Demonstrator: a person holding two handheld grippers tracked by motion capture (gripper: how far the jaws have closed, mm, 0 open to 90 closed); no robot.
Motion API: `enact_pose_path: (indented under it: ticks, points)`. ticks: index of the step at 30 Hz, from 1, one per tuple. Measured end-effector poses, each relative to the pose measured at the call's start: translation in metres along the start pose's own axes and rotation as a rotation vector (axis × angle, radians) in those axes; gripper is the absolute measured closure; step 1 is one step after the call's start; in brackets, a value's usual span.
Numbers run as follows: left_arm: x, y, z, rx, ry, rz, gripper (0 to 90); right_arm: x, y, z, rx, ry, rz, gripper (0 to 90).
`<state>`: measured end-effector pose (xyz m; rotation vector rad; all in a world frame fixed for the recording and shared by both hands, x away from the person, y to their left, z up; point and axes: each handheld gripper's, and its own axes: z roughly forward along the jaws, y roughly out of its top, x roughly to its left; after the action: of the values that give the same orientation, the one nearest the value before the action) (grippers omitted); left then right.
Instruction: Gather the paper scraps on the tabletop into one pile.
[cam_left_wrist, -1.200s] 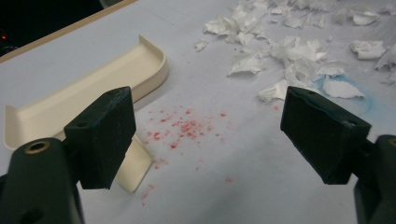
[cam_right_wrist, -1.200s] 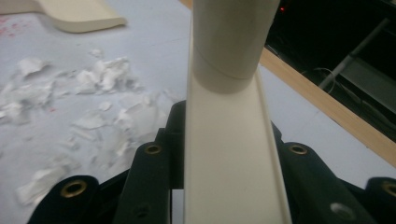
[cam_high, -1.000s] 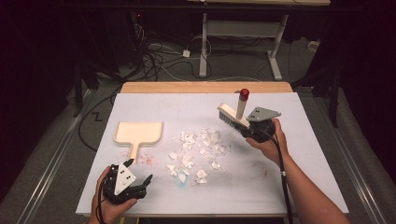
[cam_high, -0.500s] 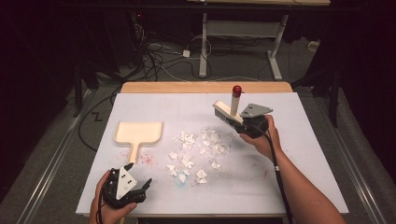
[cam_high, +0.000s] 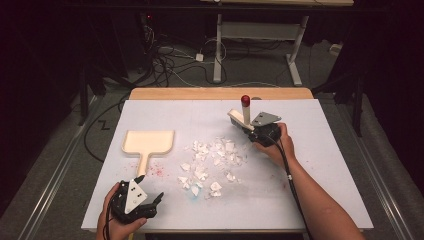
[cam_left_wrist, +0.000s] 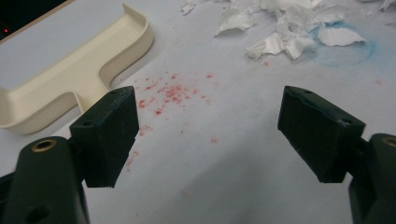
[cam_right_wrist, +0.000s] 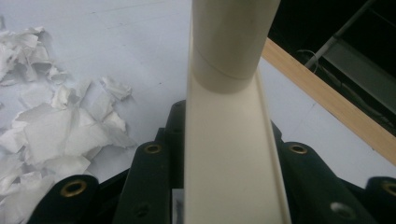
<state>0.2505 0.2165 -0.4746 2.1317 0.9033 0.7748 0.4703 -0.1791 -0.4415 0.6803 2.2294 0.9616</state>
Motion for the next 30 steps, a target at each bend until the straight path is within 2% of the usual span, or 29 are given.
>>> enact_pose_path:
  ticks: [2, 5, 11, 14, 17, 18, 19, 24, 27, 28, 30]
  points:
    - [-0.001, 0.001, 0.000, -0.003, 0.000, 0.007, 19.7, 0.005, 0.000, 0.003, 0.002, 0.017, 0.006, 67.8]
    - [-0.001, 0.001, 0.000, 0.001, -0.003, 0.014, 19.7, 0.018, 0.001, 0.007, -0.003, 0.052, -0.019, 67.7]
    - [-0.001, 0.000, -0.001, 0.002, -0.011, 0.010, 19.7, 0.049, 0.004, 0.006, -0.024, 0.124, -0.094, 67.3]
    - [-0.002, 0.000, -0.002, 0.004, -0.013, 0.016, 19.7, 0.060, 0.004, 0.000, -0.049, 0.174, -0.105, 67.4]
    - [-0.003, 0.000, -0.002, 0.004, -0.011, 0.018, 19.7, 0.072, 0.002, -0.010, -0.052, 0.213, -0.144, 67.2]
    - [-0.003, 0.000, -0.002, 0.004, -0.011, 0.018, 19.7, 0.072, 0.002, -0.010, -0.052, 0.213, -0.144, 67.2]
    - [-0.003, 0.000, -0.002, 0.003, -0.010, 0.018, 19.7, 0.079, 0.000, -0.017, -0.064, 0.246, -0.167, 67.1]
    - [-0.004, 0.001, -0.002, 0.008, -0.015, 0.023, 19.7, 0.099, -0.004, -0.038, -0.090, 0.324, -0.184, 67.2]
    - [-0.004, 0.002, -0.001, 0.000, -0.011, 0.039, 19.7, 0.107, -0.005, -0.045, -0.096, 0.333, -0.194, 67.2]
    - [-0.004, 0.002, -0.002, 0.000, -0.012, 0.038, 19.7, 0.112, -0.006, -0.050, -0.104, 0.337, -0.201, 67.3]
    - [-0.005, 0.001, -0.002, 0.008, -0.015, 0.028, 19.7, 0.113, -0.003, -0.056, -0.112, 0.338, -0.201, 67.6]
